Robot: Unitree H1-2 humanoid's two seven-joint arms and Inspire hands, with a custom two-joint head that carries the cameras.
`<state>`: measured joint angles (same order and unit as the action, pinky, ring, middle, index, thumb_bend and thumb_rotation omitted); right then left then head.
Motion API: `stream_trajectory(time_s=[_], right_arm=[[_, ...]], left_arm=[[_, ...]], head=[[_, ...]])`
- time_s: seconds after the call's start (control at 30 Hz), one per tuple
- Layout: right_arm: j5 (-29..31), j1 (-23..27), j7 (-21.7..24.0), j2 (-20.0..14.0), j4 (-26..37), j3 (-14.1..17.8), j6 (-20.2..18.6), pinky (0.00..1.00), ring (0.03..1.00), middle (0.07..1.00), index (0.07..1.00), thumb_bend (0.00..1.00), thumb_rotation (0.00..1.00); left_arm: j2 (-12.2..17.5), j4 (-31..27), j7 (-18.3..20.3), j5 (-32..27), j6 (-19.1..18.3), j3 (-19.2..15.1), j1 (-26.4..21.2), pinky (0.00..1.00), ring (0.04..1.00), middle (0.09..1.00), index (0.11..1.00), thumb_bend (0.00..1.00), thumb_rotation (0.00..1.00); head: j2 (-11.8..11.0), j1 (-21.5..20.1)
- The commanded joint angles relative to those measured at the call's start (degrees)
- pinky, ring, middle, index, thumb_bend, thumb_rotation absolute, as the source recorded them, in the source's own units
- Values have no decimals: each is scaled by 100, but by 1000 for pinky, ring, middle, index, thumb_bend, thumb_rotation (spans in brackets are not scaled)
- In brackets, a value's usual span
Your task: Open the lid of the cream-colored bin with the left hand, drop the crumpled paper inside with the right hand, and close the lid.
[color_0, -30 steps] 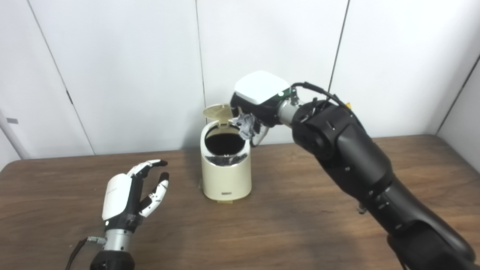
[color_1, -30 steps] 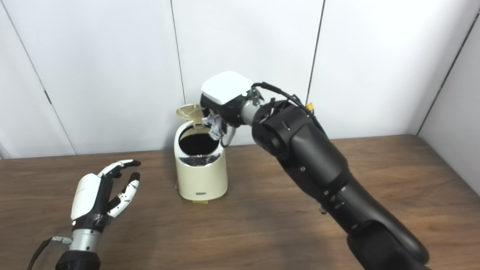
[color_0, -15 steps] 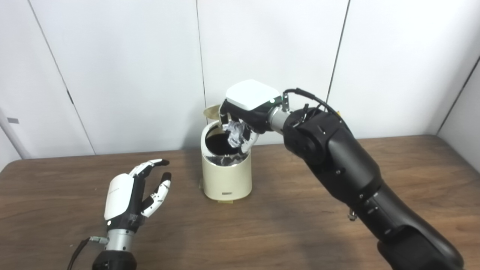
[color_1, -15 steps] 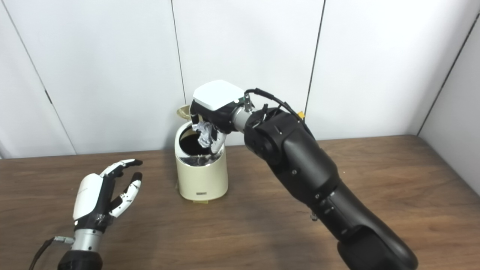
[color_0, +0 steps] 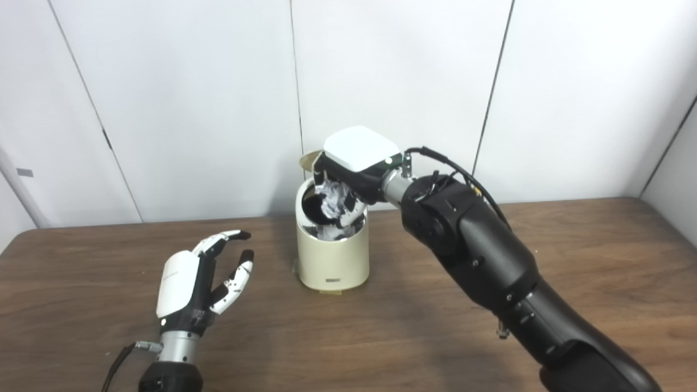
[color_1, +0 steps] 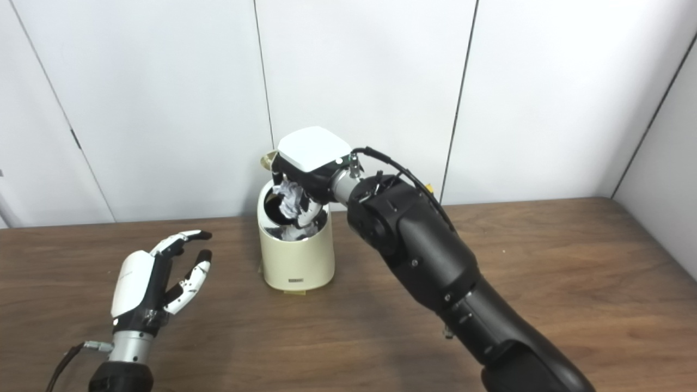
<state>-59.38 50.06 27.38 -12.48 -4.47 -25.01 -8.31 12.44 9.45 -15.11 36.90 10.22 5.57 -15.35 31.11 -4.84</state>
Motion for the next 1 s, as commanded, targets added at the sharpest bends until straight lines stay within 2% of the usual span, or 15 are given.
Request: stream_trajectory(time_s=[0.0, 0.1, 0.33, 0.6, 0.63, 0.83, 0.87, 0.9, 0.93, 0.97], right_arm=[[44, 154, -431, -27, 73, 122, 116, 287, 408, 521, 475, 517, 0], [79, 94, -591, -23, 60, 122, 164, 283, 405, 524, 472, 517, 0], [113, 10, -1048, -115, -122, 13, 662, 237, 386, 481, 502, 518, 0], [78, -20, -1231, -125, -209, 9, 810, 239, 384, 481, 509, 517, 0], [72, -29, -1225, -128, -200, 11, 810, 288, 404, 533, 490, 513, 0], [4, -67, -1231, -150, -181, -6, 815, 415, 448, 636, 485, 510, 0], [-37, -66, -1255, -173, -182, -32, 851, 453, 541, 663, 488, 514, 71], [-65, -66, -1294, -189, -192, -50, 892, 484, 594, 686, 555, 712, 36], [-88, -68, -1314, -202, -198, -64, 916, 509, 634, 707, 602, 842, 14], [-102, -72, -1317, -207, -198, -72, 923, 528, 657, 726, 635, 885, 7]], left_arm=[[12, -242, -117, 46, 23, -11, -227, 719, 804, 780, 759, 323, 753], [-1, -269, -105, 55, -7, -9, -218, 720, 804, 779, 758, 324, 744], [-6, -239, -107, -14, 69, -8, -213, 716, 801, 781, 762, 330, 724], [8, -240, -77, -35, 70, -5, -211, 724, 805, 782, 752, 340, 760], [14, -237, -72, -38, 80, -1, -213, 722, 804, 783, 753, 340, 764], [30, -233, -68, -42, 101, 5, -216, 720, 800, 781, 756, 341, 763], [27, -233, -69, -60, 111, 0, -213, 723, 800, 781, 757, 342, 761], [25, -234, -70, -76, 123, -3, -211, 724, 800, 780, 757, 343, 758], [23, -235, -72, -82, 122, -4, -210, 723, 801, 780, 757, 344, 754], [22, -235, -69, -91, 122, -5, -210, 722, 801, 779, 755, 345, 754]], head=[[8, -8], [8, 3], [3, 15], [12, 10], [12, 10], [12, 9], [17, 9], [17, 9], [17, 9], [17, 9]])
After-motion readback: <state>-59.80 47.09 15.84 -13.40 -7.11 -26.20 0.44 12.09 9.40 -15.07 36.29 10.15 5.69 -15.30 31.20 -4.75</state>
